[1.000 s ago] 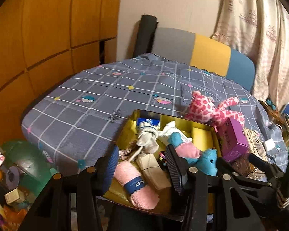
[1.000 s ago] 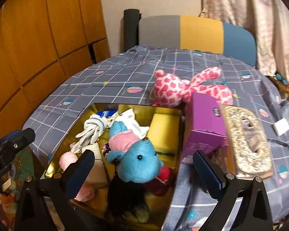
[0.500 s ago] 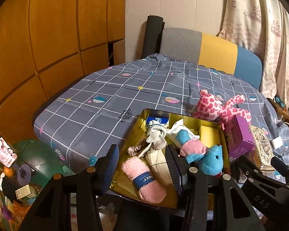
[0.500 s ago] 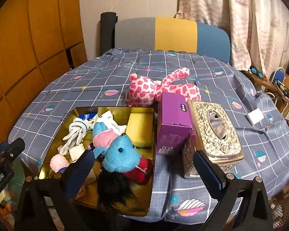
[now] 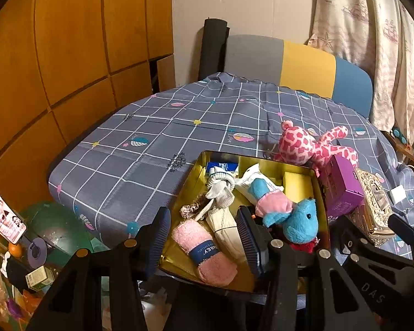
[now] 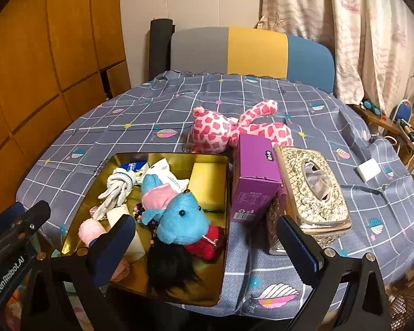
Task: Organize soft objects
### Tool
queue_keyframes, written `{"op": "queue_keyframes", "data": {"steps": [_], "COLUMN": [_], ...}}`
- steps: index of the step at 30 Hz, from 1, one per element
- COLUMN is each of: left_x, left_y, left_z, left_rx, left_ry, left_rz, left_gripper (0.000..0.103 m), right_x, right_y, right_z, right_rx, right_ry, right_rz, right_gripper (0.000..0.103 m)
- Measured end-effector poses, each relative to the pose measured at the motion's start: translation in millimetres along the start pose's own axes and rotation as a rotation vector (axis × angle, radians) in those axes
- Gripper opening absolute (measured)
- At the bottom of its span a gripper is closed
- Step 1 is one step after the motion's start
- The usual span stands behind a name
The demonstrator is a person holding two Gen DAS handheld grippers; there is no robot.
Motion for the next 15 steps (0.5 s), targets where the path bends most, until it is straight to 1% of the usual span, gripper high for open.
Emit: {"op": "queue_keyframes", "data": {"steps": [9,15], "left_x": [4.8,8.7], "left_y": [0.4,-2.2], "left_z": [1.8,-1.8], "left_rx": [0.011,-0.008], "left_ry": [0.006,-0.011], "left_rz": [-0.024,-0.026], "left_gripper": [0.05,0.05], "right_x": [7.0,7.2], "right_y": [1.8,2.2], "right_z": [-2.6,-2.3], "right_rx": [-0.005,-0.003], "right_ry": [-0.004,-0.002], "right_rz": [-0.022,-0.022], "right_gripper": [0.103,0.103]}}
Point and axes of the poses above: each gripper's, at about its wrist camera, not at the fingertips, and z roughly against the way its jaws point, x to its right, y to its top, the point moved 10 cm from there along -z, roughly the way its jaws point, and after that the axes turned 10 degrees about -x, right-handed, at the moved point
